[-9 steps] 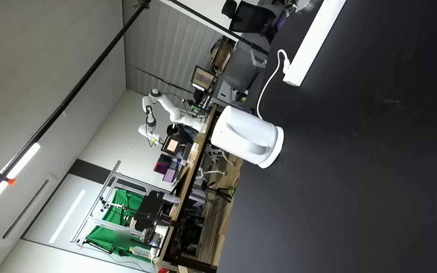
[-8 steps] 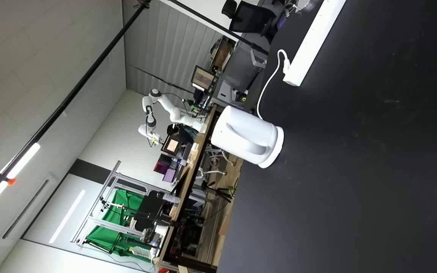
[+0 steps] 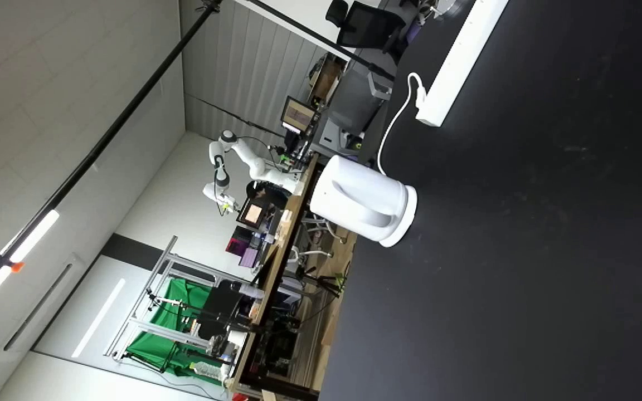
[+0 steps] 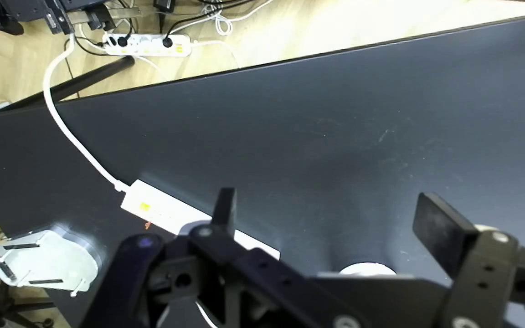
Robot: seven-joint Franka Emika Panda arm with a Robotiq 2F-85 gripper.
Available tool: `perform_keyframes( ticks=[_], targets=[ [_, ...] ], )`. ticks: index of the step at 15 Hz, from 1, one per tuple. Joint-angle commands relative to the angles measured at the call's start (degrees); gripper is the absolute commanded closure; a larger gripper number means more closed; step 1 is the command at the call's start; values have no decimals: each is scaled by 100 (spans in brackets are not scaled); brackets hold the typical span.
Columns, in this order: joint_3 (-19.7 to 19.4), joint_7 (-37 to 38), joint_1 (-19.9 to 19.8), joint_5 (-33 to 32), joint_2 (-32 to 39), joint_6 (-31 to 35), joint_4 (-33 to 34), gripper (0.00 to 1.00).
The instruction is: Turn on the switch on the extension cord
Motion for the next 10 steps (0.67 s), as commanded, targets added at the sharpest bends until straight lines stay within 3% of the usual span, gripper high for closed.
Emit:
perform_keyframes(
  ticks=[1, 6, 10],
  targets=[
    [-13, 62, -56, -138, 17, 189, -76, 0],
    [-227, 111, -603, -624, 263, 1363, -499, 0],
    [-429, 255, -1369, -1134, 843, 2725, -789, 0]
  ],
)
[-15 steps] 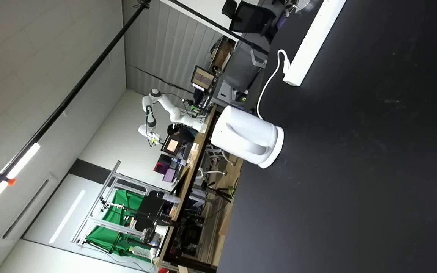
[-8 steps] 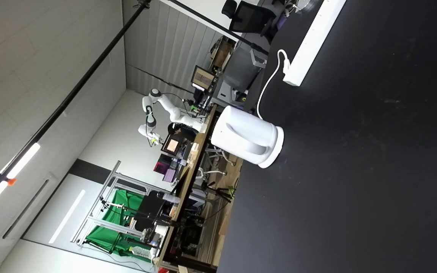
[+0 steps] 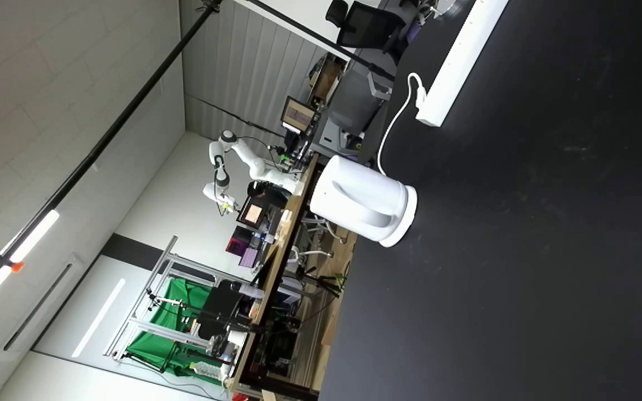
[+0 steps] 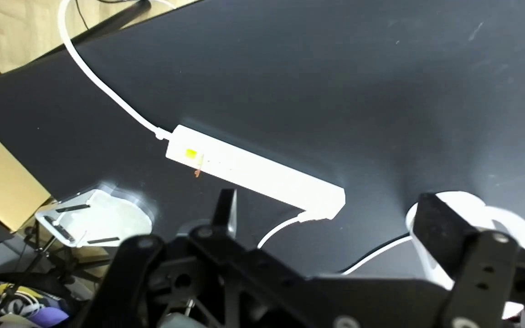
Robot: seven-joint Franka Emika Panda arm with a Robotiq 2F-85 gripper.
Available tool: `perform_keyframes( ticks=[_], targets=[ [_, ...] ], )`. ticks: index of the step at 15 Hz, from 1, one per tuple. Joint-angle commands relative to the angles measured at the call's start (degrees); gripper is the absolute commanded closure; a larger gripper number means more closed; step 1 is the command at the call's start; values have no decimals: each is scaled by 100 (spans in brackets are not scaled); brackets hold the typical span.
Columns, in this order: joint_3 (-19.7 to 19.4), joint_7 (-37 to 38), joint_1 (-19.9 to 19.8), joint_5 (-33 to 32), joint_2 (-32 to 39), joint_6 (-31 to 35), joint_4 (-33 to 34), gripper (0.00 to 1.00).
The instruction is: Turn on the switch on the extension cord
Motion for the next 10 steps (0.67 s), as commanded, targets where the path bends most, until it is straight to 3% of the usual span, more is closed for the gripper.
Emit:
perform_keyframes(
  ticks=[1, 4, 5, 6, 10],
  targets=[
    [-159, 281, -651, -461, 638, 1118, -152, 0],
    [-70, 530, -1395, -955, 1310, 2028, -152, 0],
    [-33, 626, -1639, -1108, 1558, 2037, -70, 0],
    [-231, 290, -1214, -908, 1122, 1804, -185, 0],
    [-279, 273, -1222, -965, 1293, 1879, -167, 0]
  ],
)
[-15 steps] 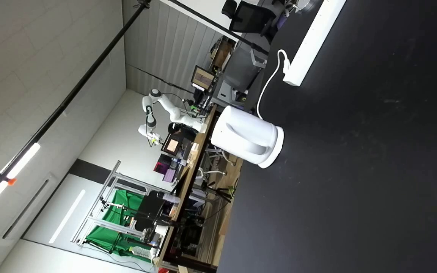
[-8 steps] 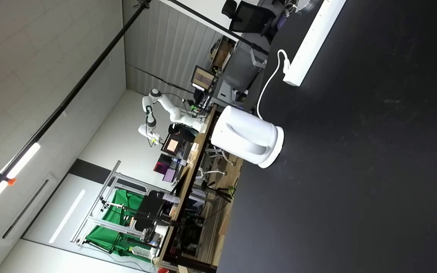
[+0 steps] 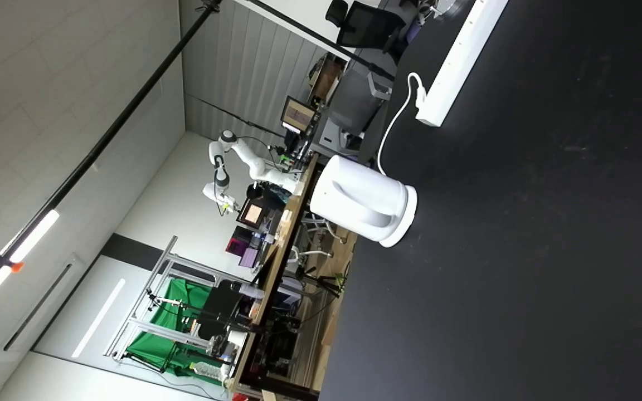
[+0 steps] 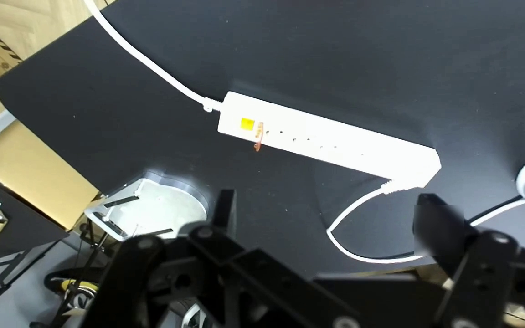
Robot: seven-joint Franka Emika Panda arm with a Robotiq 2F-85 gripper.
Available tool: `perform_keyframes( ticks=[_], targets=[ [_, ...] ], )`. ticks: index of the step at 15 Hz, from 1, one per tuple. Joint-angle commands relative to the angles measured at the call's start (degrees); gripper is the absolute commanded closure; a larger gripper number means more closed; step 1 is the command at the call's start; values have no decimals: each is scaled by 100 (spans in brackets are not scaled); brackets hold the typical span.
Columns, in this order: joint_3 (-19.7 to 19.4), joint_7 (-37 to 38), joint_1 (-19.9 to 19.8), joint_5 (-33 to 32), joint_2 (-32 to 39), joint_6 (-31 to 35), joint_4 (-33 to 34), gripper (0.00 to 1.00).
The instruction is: Turn on the switch on the extension cord
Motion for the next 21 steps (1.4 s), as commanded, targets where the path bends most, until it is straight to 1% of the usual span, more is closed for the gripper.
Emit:
perform_keyframes(
  ticks=[1, 7, 8, 9, 10, 12, 13, 14, 15, 16, 19, 21],
  targets=[
    [-101, 63, 125, -95, -33, -42, 14, 0],
    [-97, 60, 133, -90, -95, -54, 12, 0],
    [-52, 148, 42, -168, 36, 273, 9, 0],
    [126, 427, -227, -390, 200, 729, 9, 0],
    [212, 553, -392, -516, 317, 1071, 1, 0],
    [552, 940, -1018, -928, 684, 1969, -19, 0],
    [803, 1170, -1446, -1163, 849, 2386, -25, 25],
    [1111, 1408, -1936, -1400, 982, 2696, -30, 25],
    [1390, 1691, -2385, -1684, 1105, 2893, -32, 31],
    [1689, 1899, -2832, -1869, 1174, 3010, -33, 40],
    [2686, 2372, -4184, -2275, 1347, 3162, 73, 61],
    [3334, 2594, -4923, -2392, 1359, 3171, 117, 75]
  ],
)
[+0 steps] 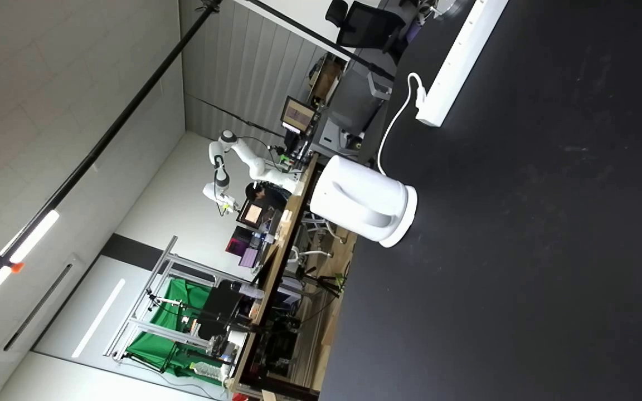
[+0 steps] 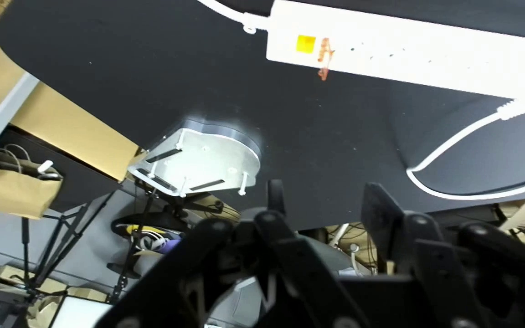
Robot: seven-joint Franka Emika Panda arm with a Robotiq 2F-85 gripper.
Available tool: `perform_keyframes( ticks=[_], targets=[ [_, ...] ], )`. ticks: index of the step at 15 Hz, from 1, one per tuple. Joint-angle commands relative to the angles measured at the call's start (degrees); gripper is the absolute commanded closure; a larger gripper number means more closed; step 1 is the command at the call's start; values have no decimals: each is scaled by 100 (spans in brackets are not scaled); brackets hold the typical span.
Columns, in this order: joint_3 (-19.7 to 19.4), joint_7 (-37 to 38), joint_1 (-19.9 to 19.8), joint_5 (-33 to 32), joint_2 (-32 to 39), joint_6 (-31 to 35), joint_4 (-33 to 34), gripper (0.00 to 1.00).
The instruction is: Turn on the switch on the extension cord
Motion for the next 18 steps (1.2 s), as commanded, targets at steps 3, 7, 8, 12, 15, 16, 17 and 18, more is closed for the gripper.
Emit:
perform_keyframes(
  ticks=[3, 7, 8, 12, 15, 16, 17, 18],
  targets=[
    [1771, 806, -1894, -311, -28, 149, 151, 95],
    [2994, 820, -3038, -244, 8, 237, 246, 100],
    [3285, 798, -3306, -224, 25, 218, 296, 100],
    [3536, 569, -3483, -97, 5, 169, 208, 99],
    [3490, 562, -3434, -97, 3, 170, 200, 99],
    [3489, 562, -3429, -96, 3, 170, 200, 99],
    [3488, 562, -3425, -96, 3, 170, 199, 99],
    [3487, 562, -3424, -96, 3, 170, 199, 99]
  ],
)
